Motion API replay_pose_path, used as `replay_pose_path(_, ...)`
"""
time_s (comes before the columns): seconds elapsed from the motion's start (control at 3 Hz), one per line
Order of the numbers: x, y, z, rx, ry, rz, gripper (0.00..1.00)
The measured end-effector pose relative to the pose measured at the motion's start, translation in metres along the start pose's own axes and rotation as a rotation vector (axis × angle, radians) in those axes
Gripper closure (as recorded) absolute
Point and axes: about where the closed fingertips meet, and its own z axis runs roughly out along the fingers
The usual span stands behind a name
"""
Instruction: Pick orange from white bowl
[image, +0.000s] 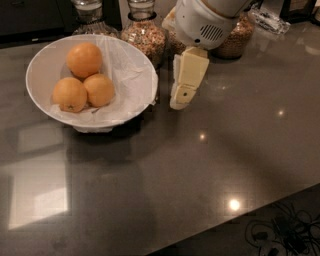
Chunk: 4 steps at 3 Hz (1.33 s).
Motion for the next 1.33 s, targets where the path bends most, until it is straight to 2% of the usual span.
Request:
replay_pose_path(0.33,-0.021,-0.016,0.022,0.009,-0.137,-0.009,0.0)
replay_pose_path(0.67,-0.057,-0.047,0.043,0.026,-0.3,0.004,0.0)
replay_pose_path(1.0,-0.088,-0.073,0.059,0.028,-0.404,0.002,0.0)
replay_pose_path(1.33,-0.107,-0.1,0.081,0.021,-0.456,-0.025,0.0)
